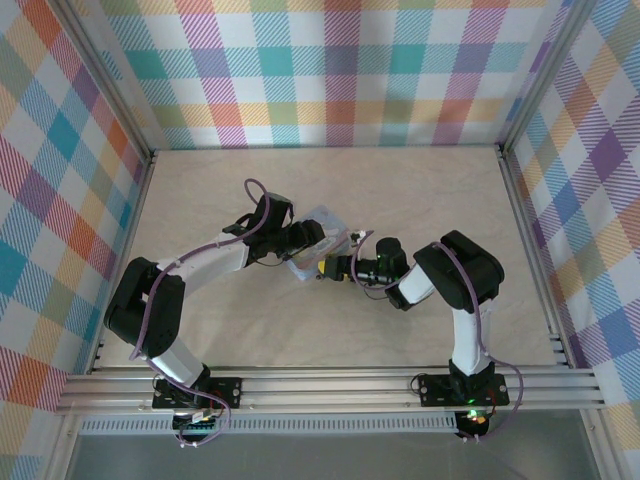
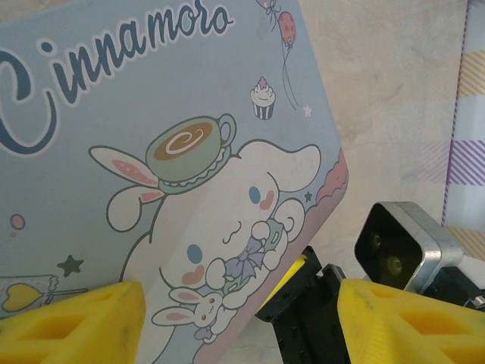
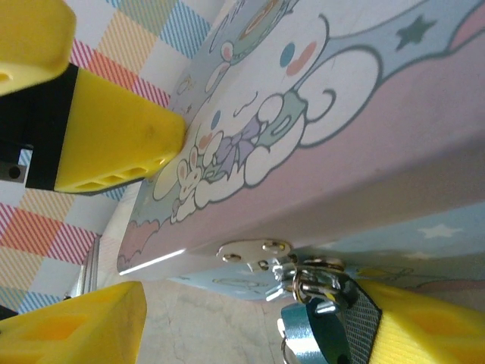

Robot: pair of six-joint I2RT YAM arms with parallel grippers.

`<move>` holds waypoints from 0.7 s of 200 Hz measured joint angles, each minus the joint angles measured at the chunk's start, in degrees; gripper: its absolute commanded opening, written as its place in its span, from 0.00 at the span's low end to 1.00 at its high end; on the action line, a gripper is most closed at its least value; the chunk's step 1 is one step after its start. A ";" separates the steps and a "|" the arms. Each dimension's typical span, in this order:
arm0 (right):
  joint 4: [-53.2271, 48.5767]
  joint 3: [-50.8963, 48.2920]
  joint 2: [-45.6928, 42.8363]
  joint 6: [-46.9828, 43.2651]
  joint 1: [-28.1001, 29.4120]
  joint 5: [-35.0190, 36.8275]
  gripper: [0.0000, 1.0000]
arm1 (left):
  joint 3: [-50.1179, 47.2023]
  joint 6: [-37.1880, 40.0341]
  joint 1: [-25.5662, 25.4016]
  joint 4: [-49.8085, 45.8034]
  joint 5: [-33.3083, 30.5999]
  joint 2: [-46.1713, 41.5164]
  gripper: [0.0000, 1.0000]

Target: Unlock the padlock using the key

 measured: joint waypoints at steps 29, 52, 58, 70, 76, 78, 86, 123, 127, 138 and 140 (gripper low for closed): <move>1.29 0.15 0.66 1.11 -0.02 0.52 0.67 | 0.00 0.00 0.00 0.59 0.00 0.17 0.68; 2.29 0.15 1.07 1.49 -0.02 0.09 0.62 | 0.00 -0.02 0.00 0.76 -0.02 0.20 0.68; 2.62 0.15 1.29 1.70 -0.04 0.07 0.60 | 0.00 -0.02 0.00 0.79 0.00 0.20 0.68; 3.37 0.09 1.77 2.27 -0.11 0.07 0.58 | 0.00 -0.02 0.00 0.79 -0.02 0.20 0.68; 3.85 0.00 1.99 2.43 -0.13 0.09 0.57 | 0.00 -0.02 0.00 0.79 -0.02 0.20 0.68; 4.00 -0.02 2.03 2.45 -0.13 0.09 0.57 | 0.00 -0.02 0.00 0.79 -0.02 0.20 0.68; 4.59 -0.33 2.21 2.51 -0.13 0.11 0.55 | 0.00 -0.02 0.00 0.81 -0.02 0.20 0.68; 6.27 -2.19 2.29 2.40 -0.11 0.13 0.49 | -0.09 0.00 0.00 1.22 -0.02 0.22 0.68; 6.49 -2.38 2.25 2.25 -0.11 0.13 0.49 | -0.11 -0.02 0.00 1.29 -0.02 0.22 0.68; 6.54 -2.82 2.05 2.19 -0.11 0.09 0.48 | -0.11 -0.02 0.00 1.40 -0.02 0.22 0.68; 6.56 -2.86 2.01 2.19 -0.11 0.09 0.48 | -0.11 -0.02 0.00 1.40 -0.02 0.24 0.68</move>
